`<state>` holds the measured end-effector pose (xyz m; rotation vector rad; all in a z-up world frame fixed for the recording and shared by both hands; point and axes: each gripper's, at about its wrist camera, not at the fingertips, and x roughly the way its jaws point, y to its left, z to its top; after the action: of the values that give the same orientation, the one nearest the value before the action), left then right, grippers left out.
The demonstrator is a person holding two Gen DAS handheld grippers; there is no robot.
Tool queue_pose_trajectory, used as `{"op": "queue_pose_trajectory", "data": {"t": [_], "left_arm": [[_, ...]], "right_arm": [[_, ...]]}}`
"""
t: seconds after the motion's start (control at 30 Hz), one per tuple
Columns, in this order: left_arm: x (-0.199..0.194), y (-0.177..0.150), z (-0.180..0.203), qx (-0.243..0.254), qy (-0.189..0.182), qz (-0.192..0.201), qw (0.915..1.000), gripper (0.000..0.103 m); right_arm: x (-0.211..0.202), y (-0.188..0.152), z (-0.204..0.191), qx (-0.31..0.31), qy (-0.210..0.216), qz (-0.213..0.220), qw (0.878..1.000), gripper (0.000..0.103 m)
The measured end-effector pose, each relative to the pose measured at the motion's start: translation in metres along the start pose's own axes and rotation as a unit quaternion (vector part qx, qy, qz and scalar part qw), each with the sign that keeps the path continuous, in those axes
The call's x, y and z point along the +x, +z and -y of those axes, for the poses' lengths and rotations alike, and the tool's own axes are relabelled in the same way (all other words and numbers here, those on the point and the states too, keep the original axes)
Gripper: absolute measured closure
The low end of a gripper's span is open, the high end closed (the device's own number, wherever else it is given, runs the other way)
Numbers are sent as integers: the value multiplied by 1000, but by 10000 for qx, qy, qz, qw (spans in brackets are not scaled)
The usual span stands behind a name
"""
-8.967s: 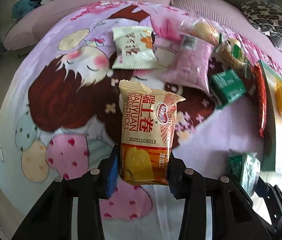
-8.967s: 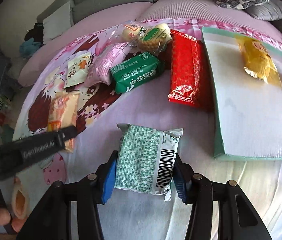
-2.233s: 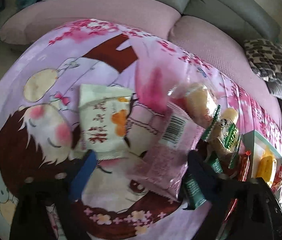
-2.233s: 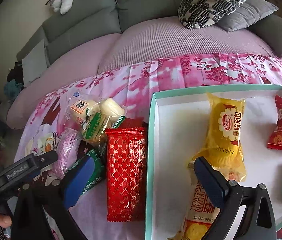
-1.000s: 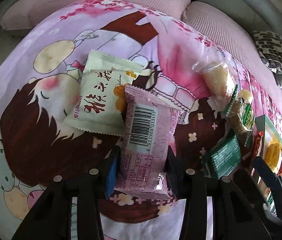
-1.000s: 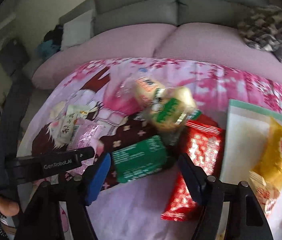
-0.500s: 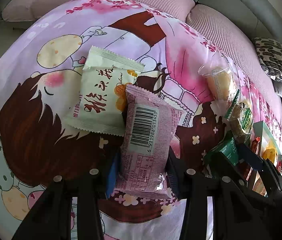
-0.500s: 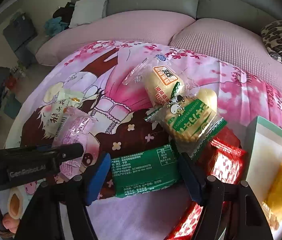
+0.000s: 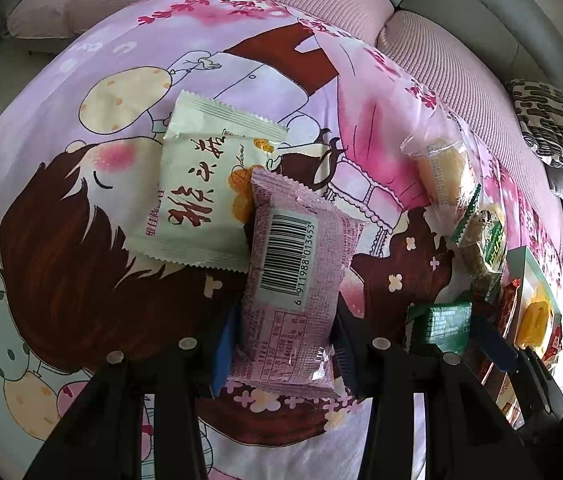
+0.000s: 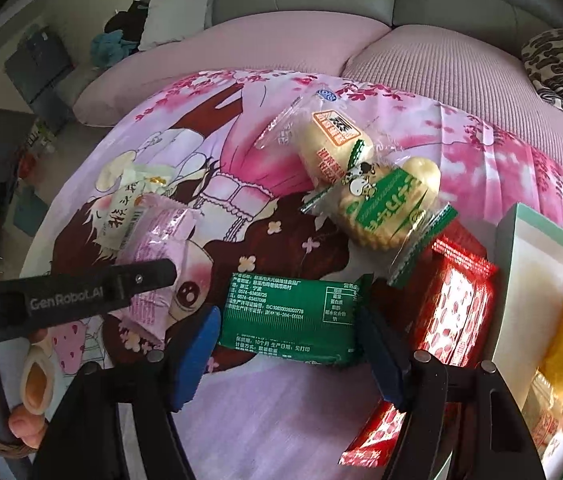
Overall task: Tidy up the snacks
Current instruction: 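Grasp the pink barcode bag with the left tool while the right tool grasps the green wafer pack, then carry the pink bag and green wafer pack over into the teal tray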
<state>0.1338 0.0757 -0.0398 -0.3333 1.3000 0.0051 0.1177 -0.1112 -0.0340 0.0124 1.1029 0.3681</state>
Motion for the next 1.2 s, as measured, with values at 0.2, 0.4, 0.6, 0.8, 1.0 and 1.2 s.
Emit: {"op": "queue_pose_trajectory", "data": {"t": [0.2,0.4,0.6,0.8,1.0,1.2], "left_arm": [[4,2,3,47,59,-9,10000,57],[7,2,9,163,192,-1,9997,57],[9,1,14,297,335,38,9990,57],[5,3,17,363,321,120,9988,64],[-1,5,19,375,278,210,9987,64],[-17,7,21,383,187,419,9982,64]], "right_arm": [[4,1,-2,121,-184,-22,9998,29],[12,1,-4,223,-360,-29,9991,30],[10,0,-5,310,-394,51,9987,34],[4,-2,-3,414,-380,144,9983,36],[0,-5,-2,480,-315,180,9982,37],[-17,-9,1,643,-157,383,9971,37]]}}
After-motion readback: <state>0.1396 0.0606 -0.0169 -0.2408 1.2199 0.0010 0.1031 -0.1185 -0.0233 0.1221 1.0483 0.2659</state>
